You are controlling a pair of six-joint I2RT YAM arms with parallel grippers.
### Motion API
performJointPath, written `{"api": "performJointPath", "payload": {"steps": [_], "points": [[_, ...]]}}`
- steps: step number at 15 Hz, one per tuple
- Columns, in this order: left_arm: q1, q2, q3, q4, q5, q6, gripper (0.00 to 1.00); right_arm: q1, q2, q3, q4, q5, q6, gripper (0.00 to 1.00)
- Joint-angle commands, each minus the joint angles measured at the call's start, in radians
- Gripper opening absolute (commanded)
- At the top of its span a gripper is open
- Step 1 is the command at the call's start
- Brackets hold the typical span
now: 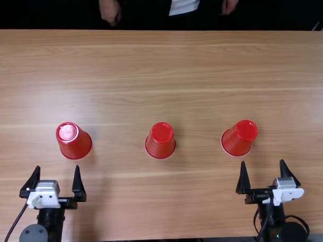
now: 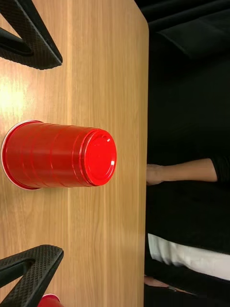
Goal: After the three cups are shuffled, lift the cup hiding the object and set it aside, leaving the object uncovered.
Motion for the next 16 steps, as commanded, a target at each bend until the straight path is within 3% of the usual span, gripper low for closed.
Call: {"api": "performJointPath", "payload": {"steps": [1, 6, 9, 16], "points": [[-0.002, -0.010, 0.010, -0.007, 0.008, 0.009, 1.00, -0.017, -0.006, 0.081, -0.001, 0.002, -0.011, 1.00], [0.004, 0.051, 0.335, -0.272, -0.010, 0.009, 1.00, -0.034, 0.069, 0.338, -0.137, 0.002, -0.013, 1.00], [0.004, 0.231, 0.578, -0.401, -0.010, 0.009, 1.00, -0.034, 0.208, 0.535, -0.293, -0.001, -0.013, 1.00], [0.008, 0.653, 1.061, -0.874, -0.012, 0.011, 1.00, -0.028, 0.531, 0.963, -0.772, -0.003, -0.013, 1.00]]}}
